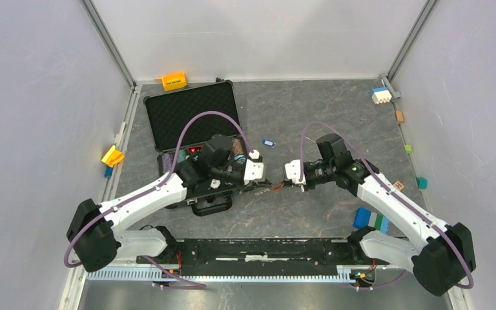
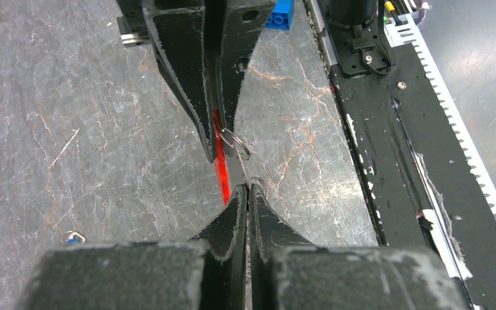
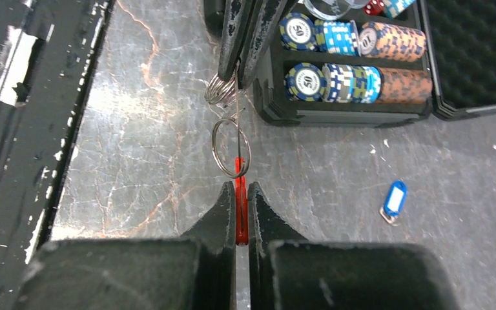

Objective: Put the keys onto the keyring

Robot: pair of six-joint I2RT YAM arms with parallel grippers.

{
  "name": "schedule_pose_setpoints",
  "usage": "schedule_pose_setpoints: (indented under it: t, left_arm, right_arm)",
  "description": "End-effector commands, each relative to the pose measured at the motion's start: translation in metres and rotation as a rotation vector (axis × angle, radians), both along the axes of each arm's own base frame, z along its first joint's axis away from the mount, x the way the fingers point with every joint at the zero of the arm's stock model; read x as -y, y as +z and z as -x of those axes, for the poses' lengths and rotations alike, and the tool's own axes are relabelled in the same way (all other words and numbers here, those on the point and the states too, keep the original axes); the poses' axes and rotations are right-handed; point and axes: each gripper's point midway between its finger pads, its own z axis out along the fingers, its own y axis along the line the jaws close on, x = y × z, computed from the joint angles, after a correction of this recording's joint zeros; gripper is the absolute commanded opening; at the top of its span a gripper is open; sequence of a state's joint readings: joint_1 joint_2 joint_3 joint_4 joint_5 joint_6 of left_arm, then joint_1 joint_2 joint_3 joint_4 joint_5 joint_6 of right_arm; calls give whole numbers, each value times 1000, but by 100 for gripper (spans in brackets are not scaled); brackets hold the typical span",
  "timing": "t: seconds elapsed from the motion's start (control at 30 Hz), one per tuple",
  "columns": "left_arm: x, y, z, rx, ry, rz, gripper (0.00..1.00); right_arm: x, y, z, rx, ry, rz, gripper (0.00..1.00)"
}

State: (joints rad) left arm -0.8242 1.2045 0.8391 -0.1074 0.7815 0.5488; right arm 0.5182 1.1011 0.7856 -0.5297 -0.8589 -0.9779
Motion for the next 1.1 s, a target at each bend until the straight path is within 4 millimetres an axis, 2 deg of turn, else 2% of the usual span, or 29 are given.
schedule_pose_setpoints:
  t: [0.0, 0.17, 0.2, 0.27, 0.33, 0.4, 0.5, 0.7, 0.8, 0.87, 0.93, 1.07]
  left_arm:
    - [-1, -1, 18, -198, -18, -41, 2]
    - [9, -6, 19, -350, 12, -54, 6]
    - [10, -7, 17, -358, 23, -56, 13]
    - [12, -7, 7, -347, 72, -52, 34]
    - [12, -4, -5, -315, 131, -35, 52]
    - [12, 0, -15, -284, 186, -10, 63]
    - [9, 4, -25, -273, 247, 13, 73]
    - [13, 15, -50, -215, 352, 81, 73]
    - [14, 19, -65, -176, 401, 84, 67]
    - [17, 23, -63, -186, 374, 76, 62]
    - [22, 26, -52, -220, 301, 69, 56]
    - [25, 21, -38, -275, 210, 58, 55]
  right_arm:
    - [14, 12, -37, 161, -161, 28, 0]
    - [15, 25, -40, 227, -193, 5, 0]
    - [16, 27, -41, 239, -203, 1, 0]
    - [18, 29, -42, 259, -217, -1, 0]
    - [21, 34, -45, 285, -244, -9, 0]
    - [24, 41, -49, 328, -271, -19, 0]
    - [30, 55, -54, 410, -304, -28, 0]
    - [32, 66, -61, 510, -327, 3, 0]
    - [32, 71, -63, 579, -342, 25, 0]
    - [31, 75, -64, 623, -352, 34, 0]
    - [31, 78, -65, 662, -362, 39, 0]
    - [30, 82, -63, 692, -365, 36, 0]
